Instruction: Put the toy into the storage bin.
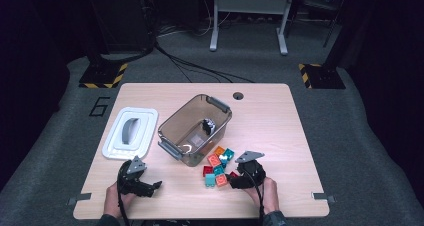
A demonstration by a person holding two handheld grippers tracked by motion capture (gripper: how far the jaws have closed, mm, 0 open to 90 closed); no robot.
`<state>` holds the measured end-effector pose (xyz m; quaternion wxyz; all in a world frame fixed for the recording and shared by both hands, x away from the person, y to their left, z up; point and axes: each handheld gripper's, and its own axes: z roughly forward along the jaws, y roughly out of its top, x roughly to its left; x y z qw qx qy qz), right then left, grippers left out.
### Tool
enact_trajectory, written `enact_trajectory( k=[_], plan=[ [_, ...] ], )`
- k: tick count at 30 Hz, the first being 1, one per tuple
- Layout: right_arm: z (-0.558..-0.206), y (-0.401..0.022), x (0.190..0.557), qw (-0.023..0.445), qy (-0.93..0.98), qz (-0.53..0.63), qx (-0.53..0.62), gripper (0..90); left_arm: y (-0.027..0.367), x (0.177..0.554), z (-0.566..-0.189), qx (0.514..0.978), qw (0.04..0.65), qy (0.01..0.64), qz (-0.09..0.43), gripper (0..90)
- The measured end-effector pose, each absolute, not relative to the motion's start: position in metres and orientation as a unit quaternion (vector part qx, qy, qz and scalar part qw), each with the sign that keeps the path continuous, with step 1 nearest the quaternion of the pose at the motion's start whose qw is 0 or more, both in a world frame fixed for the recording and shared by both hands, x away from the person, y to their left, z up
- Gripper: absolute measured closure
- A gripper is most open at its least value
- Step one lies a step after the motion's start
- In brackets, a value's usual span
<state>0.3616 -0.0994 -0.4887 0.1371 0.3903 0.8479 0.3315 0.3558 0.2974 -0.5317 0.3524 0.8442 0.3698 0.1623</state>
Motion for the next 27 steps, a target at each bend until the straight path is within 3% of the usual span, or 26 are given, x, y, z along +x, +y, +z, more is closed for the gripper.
enact_trajectory(
  k=[5, 9, 18, 27],
  plan=[
    [-0.495, -0.098, 0.359, 0.118, 0.847, 0.33, 0.399, 44.9, 0.297, 0.356, -0.532, 0.844, 0.352, 0.37, 0.162, 0.4],
    [-0.497, -0.096, 0.359, 0.106, 0.851, 0.323, 0.401, 49.3, 0.298, 0.356, -0.532, 0.844, 0.354, 0.369, 0.163, 0.4],
    [-0.503, -0.093, 0.362, 0.099, 0.852, 0.315, 0.407, 57.1, 0.298, 0.356, -0.532, 0.844, 0.354, 0.369, 0.163, 0.4],
    [-0.499, -0.095, 0.367, 0.105, 0.847, 0.319, 0.413, 58.7, 0.298, 0.356, -0.532, 0.845, 0.352, 0.369, 0.163, 0.4]
  ],
)
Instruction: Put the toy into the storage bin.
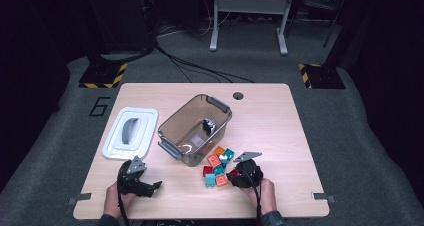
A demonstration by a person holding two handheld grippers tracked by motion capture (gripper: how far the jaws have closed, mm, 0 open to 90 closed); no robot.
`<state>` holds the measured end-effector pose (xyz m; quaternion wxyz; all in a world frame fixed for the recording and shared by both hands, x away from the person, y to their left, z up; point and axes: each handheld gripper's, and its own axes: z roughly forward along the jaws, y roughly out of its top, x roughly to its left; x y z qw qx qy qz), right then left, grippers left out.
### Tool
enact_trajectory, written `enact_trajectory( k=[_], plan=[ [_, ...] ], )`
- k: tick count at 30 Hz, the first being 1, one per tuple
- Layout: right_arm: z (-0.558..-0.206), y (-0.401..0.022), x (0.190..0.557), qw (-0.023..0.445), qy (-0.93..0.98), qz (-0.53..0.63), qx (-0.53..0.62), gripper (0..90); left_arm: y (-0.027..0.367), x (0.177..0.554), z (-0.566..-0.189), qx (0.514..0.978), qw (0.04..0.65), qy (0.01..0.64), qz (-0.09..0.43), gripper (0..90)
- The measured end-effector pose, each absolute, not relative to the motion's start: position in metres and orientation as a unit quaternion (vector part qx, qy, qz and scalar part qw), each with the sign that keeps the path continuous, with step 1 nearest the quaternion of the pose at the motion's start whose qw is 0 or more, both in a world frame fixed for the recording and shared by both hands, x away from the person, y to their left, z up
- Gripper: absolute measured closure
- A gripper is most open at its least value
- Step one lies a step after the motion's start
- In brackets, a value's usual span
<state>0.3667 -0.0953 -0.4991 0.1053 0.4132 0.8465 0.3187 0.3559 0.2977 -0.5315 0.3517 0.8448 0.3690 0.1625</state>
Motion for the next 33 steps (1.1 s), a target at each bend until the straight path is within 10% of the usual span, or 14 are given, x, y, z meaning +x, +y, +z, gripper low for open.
enact_trajectory(
  k=[33],
  plan=[
    [-0.451, -0.113, 0.409, 0.131, 0.803, 0.374, 0.444, 58.9, 0.298, 0.356, -0.532, 0.844, 0.352, 0.369, 0.163, 0.4]
  ],
)
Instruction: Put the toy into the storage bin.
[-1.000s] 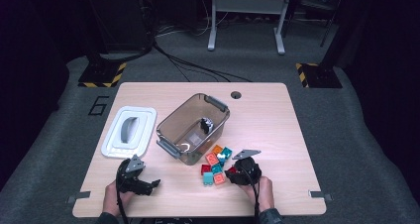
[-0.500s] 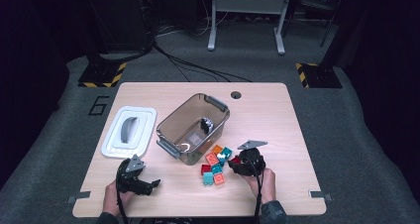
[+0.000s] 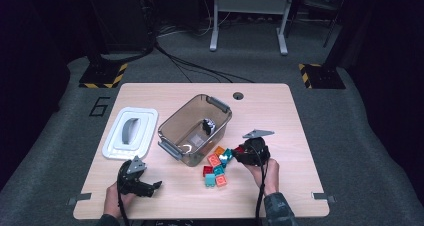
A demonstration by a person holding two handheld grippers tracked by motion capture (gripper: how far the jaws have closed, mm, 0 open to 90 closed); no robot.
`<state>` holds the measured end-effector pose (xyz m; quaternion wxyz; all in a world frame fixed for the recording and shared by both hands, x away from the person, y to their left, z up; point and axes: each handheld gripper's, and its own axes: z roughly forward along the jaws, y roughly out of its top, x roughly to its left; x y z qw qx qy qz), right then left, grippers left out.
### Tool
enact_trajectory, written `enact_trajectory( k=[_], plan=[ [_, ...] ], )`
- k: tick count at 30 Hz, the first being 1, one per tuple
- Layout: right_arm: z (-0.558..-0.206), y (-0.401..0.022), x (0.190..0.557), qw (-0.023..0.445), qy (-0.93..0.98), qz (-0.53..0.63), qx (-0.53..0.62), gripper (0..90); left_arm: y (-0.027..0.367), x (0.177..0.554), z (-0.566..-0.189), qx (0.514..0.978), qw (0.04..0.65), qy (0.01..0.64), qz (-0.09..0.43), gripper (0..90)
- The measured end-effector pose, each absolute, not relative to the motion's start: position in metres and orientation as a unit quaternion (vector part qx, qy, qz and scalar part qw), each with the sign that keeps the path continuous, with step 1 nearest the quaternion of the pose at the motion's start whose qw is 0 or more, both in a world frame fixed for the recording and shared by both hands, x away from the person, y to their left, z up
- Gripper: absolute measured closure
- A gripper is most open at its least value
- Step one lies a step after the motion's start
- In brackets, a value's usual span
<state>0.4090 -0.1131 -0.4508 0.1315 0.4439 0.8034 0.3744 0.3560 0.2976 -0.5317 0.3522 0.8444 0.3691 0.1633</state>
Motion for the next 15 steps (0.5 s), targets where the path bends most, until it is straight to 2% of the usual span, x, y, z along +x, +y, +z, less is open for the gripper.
enact_trajectory(
  k=[15],
  plan=[
    [-0.424, -0.111, 0.427, 0.151, 0.797, 0.384, 0.441, 58.9, 0.298, 0.356, -0.532, 0.844, 0.353, 0.369, 0.163, 0.4]
  ],
)
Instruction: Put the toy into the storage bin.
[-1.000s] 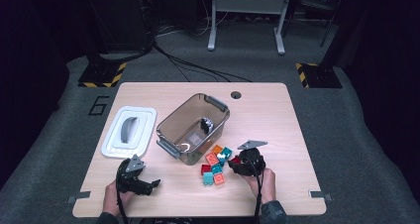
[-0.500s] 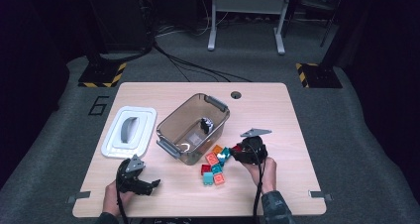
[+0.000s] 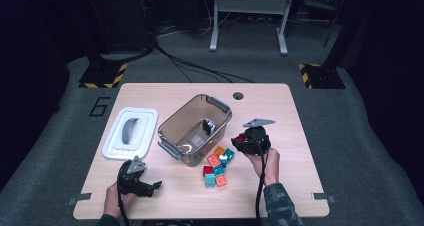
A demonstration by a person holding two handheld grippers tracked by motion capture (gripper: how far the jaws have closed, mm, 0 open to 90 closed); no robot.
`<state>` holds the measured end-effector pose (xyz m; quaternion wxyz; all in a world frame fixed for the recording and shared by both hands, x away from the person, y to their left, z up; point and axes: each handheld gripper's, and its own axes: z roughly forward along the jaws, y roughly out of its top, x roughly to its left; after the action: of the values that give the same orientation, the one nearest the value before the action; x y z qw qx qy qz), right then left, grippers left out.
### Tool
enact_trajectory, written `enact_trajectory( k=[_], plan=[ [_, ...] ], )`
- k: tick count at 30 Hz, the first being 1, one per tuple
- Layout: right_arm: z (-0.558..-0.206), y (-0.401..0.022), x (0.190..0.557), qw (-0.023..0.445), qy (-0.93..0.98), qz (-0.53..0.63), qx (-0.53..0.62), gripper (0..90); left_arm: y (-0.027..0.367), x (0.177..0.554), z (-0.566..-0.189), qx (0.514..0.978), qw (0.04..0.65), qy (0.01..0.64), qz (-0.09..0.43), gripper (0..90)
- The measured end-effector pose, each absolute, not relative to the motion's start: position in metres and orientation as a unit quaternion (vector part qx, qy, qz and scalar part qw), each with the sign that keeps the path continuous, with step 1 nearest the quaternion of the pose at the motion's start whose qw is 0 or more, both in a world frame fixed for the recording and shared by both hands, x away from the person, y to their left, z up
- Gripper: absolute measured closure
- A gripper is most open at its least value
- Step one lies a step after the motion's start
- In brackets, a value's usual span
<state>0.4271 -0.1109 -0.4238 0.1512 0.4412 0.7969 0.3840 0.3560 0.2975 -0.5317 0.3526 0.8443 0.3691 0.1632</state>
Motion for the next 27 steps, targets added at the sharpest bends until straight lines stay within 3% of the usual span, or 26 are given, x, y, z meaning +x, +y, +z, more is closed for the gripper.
enact_trajectory(
  k=[27],
  plan=[
    [-0.381, -0.097, 0.45, 0.192, 0.797, 0.397, 0.414, 58.9, 0.298, 0.356, -0.532, 0.844, 0.353, 0.369, 0.163, 0.4]
  ],
)
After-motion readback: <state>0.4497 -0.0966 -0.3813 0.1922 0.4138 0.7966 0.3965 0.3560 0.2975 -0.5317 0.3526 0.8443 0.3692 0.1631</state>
